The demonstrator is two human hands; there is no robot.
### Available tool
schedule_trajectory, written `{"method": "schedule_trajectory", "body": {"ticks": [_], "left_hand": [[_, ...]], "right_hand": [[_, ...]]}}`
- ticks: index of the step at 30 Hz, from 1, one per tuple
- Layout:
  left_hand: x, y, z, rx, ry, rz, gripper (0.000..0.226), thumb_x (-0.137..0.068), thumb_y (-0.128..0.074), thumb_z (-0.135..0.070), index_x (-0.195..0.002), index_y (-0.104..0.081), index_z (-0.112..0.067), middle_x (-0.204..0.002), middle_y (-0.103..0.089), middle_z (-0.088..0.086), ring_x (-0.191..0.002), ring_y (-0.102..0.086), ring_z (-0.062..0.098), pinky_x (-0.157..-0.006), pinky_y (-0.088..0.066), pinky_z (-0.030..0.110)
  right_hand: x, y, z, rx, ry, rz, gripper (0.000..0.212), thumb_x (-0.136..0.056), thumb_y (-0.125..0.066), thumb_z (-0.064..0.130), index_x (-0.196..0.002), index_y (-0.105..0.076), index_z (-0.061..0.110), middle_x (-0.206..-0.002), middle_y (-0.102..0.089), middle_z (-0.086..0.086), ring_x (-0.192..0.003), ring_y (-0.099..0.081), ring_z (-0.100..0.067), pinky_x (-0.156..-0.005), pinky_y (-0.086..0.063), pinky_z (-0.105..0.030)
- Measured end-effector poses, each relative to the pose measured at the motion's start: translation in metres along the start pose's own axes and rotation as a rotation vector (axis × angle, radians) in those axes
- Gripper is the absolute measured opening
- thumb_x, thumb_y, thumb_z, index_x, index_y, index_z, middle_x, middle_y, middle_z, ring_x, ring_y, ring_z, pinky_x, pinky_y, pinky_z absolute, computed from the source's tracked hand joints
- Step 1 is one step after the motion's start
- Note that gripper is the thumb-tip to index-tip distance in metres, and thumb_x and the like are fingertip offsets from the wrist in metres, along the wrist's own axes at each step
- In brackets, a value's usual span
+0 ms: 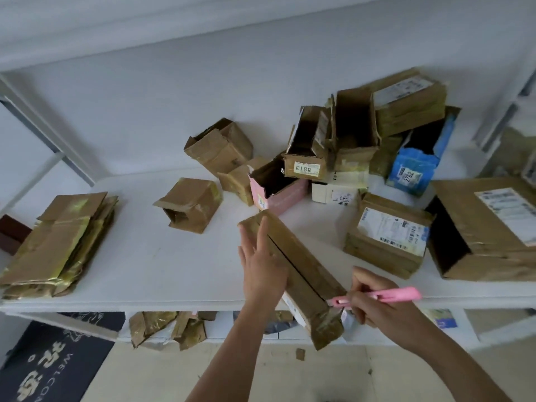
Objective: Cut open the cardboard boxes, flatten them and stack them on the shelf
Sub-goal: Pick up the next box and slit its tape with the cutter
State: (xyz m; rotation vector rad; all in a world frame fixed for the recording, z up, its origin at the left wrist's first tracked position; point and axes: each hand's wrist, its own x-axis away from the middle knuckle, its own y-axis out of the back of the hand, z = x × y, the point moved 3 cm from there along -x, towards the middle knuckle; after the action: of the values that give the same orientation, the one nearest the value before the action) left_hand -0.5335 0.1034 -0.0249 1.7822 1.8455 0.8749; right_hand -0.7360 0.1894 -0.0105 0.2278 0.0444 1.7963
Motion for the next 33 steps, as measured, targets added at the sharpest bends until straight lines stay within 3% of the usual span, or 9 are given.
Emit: {"method": "schedule_trajectory", "body": {"ticks": [2, 5, 8, 12, 20, 24, 28, 30, 33], "left_hand": [[-0.001, -0.004, 0.001, -0.413, -0.242, 0.040, 0.069, -0.096, -0.043, -0.011, -0.152, -0.021, -0.045, -0.165, 0.012, -0.011, -0.151, 0.017, 0.022, -0.119, 0.003, 0.061], [-0.004, 0.001, 0.008, -0.624, -0.228, 0.035, 0.052, -0.101, -0.028, -0.035, -0.152, -0.023, -0.044, -0.164, -0.011, -0.012, -0.153, 0.006, 0.022, -0.114, 0.018, 0.058], [-0.007, 0.005, 0.008, -0.674, -0.183, 0.042, 0.052, -0.101, -0.023, -0.040, -0.153, -0.021, -0.043, -0.163, -0.017, -0.012, -0.152, -0.002, 0.028, -0.117, 0.009, 0.059], [-0.009, 0.008, -0.005, -0.666, -0.146, 0.084, 0.051, -0.101, -0.024, -0.043, -0.152, -0.024, -0.042, -0.159, -0.026, -0.012, -0.147, -0.014, 0.027, -0.118, 0.000, 0.064], [-0.008, 0.016, -0.007, -0.918, -0.158, 0.201, 0.079, -0.086, -0.020, -0.082, -0.153, -0.018, -0.041, -0.153, -0.027, -0.002, -0.143, -0.022, 0.032, -0.115, -0.004, 0.067], [-0.008, 0.009, -0.011, -1.019, -0.234, 0.119, 0.078, -0.089, -0.009, -0.075, -0.156, -0.007, -0.034, -0.149, -0.026, 0.003, -0.141, -0.025, 0.029, -0.116, -0.005, 0.062], [-0.010, 0.000, -0.002, -0.883, -0.549, 0.192, 0.063, -0.097, -0.014, -0.057, -0.156, -0.010, -0.035, -0.164, -0.002, -0.012, -0.153, -0.003, 0.023, -0.123, 0.000, 0.050], [-0.016, 0.001, 0.004, -0.844, -0.536, 0.180, 0.058, -0.098, -0.018, -0.051, -0.154, -0.016, -0.035, -0.164, -0.010, -0.009, -0.153, -0.004, 0.021, -0.124, -0.004, 0.049], [-0.023, 0.011, 0.008, -0.883, -0.414, -0.033, 0.054, -0.098, -0.021, -0.047, -0.145, -0.039, -0.026, -0.146, -0.044, 0.002, -0.139, -0.035, 0.028, -0.119, -0.019, 0.052]], "right_hand": [[0.000, 0.002, -0.006, -0.079, -0.004, -0.041, 0.027, -0.089, -0.062, 0.017, -0.069, -0.045, 0.009, -0.054, -0.050, -0.004, -0.046, -0.045, -0.007, -0.049, -0.040, -0.013], [0.001, 0.007, -0.014, -0.205, -0.025, -0.191, 0.028, -0.096, -0.044, -0.011, -0.071, -0.042, 0.002, -0.050, -0.048, -0.007, -0.041, -0.044, -0.005, -0.046, -0.040, -0.012], [-0.004, 0.006, -0.016, -0.342, -0.057, -0.367, 0.030, -0.097, -0.042, -0.009, -0.070, -0.042, 0.004, -0.049, -0.044, -0.007, -0.042, -0.045, -0.008, -0.049, -0.043, -0.016], [-0.012, 0.006, -0.023, -0.605, -0.094, -0.592, 0.034, -0.097, -0.043, -0.004, -0.066, -0.041, 0.008, -0.048, -0.041, -0.006, -0.052, -0.045, -0.022, -0.073, -0.047, -0.038], [-0.022, 0.039, -0.023, -0.941, 0.014, -0.750, 0.022, -0.096, -0.044, -0.002, -0.078, -0.045, 0.009, -0.057, -0.053, -0.005, -0.061, -0.061, -0.014, -0.083, -0.058, -0.051], [-0.019, 0.036, -0.025, -0.872, -0.010, -0.809, 0.021, -0.097, -0.049, 0.001, -0.078, -0.047, 0.010, -0.057, -0.056, -0.003, -0.057, -0.061, -0.011, -0.086, -0.057, -0.053], [-0.013, 0.015, -0.027, -0.878, 0.005, -0.873, 0.024, -0.095, -0.050, -0.002, -0.075, -0.045, 0.009, -0.054, -0.052, -0.004, -0.051, -0.054, -0.010, -0.078, -0.060, -0.049], [-0.014, 0.011, -0.023, -0.868, 0.022, -0.876, 0.024, -0.095, -0.051, -0.003, -0.074, -0.045, 0.008, -0.054, -0.051, -0.005, -0.050, -0.053, -0.011, -0.075, -0.061, -0.047], [-0.018, 0.013, -0.015, -0.862, 0.059, -0.870, 0.023, -0.096, -0.051, -0.004, -0.076, -0.048, 0.008, -0.056, -0.053, -0.006, -0.053, -0.052, -0.013, -0.075, -0.062, -0.044]]}}
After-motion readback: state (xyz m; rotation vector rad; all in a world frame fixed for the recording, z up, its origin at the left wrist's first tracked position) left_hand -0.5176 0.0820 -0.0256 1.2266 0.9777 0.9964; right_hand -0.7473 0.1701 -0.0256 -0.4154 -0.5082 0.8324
